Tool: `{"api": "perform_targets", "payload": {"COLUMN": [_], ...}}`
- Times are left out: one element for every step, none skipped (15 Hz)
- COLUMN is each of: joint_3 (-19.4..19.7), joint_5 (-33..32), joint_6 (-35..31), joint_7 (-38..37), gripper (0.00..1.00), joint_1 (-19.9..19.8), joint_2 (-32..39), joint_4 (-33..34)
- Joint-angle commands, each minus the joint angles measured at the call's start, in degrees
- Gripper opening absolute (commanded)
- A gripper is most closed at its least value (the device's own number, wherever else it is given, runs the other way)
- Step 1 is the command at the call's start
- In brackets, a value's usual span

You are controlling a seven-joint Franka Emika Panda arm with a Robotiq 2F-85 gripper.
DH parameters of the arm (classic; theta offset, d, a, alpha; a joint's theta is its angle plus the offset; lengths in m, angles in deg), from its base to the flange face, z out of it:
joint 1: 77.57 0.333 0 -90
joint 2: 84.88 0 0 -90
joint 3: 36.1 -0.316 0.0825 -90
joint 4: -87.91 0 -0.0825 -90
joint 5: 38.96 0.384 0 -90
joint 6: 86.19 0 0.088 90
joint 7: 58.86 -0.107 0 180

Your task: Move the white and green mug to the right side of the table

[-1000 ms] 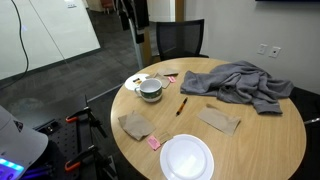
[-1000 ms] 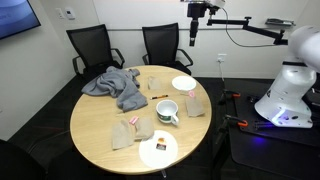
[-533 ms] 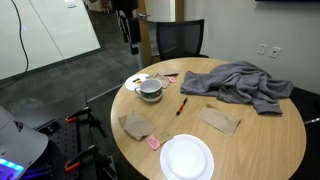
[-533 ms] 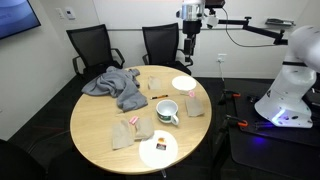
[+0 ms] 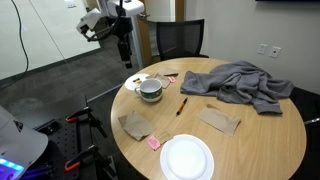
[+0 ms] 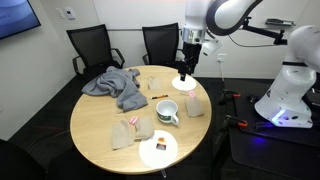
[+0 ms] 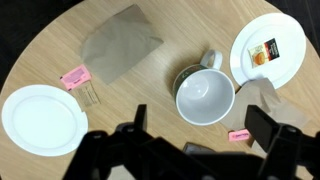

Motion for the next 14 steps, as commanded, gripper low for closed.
{"api": "perform_targets", "payload": {"joint_3": [-2.28,-2.69,-2.91,-3.01,-2.94,-2.74,-2.42,-2.07,-1.78,-1.49,-1.15,-0.94,-0.26,0.03], "joint_5": [0.84,0.47,0.36,0.25,-0.22,-0.15,-0.67,-0.97,-1.17,-0.89,-1.04,-0.55,-1.68,-1.23], "joint_6": [-9.6,-11.61,-13.56,-15.03,-15.96,-16.99,-17.69,-18.42,-18.43,-18.86,-19.04,-19.87,-19.91,-20.24], "joint_7": [-8.66,-10.9,-12.38,-13.7,-15.14,-15.94,-17.23,-18.01,-18.79,-18.6,-18.68,-17.77,-18.4,-17.31], "gripper": [1.0,1.0,1.0,1.0,1.0,1.0,1.0,1.0,1.0,1.0,1.0,1.0,1.0,1.0], "joint_1": [0.25,0.2,0.26,0.36,0.42,0.72,0.88,1.11,1.4,1.65,1.85,2.01,2.32,2.54], "joint_2": [4.06,5.65,7.54,9.11,10.69,12.32,13.63,15.07,16.14,17.6,18.83,20.45,21.73,23.15], "joint_4": [-2.94,-2.91,-2.74,-2.42,-1.95,-1.4,-1.05,-0.58,-0.05,0.63,1.35,2.31,3.25,4.21]}}
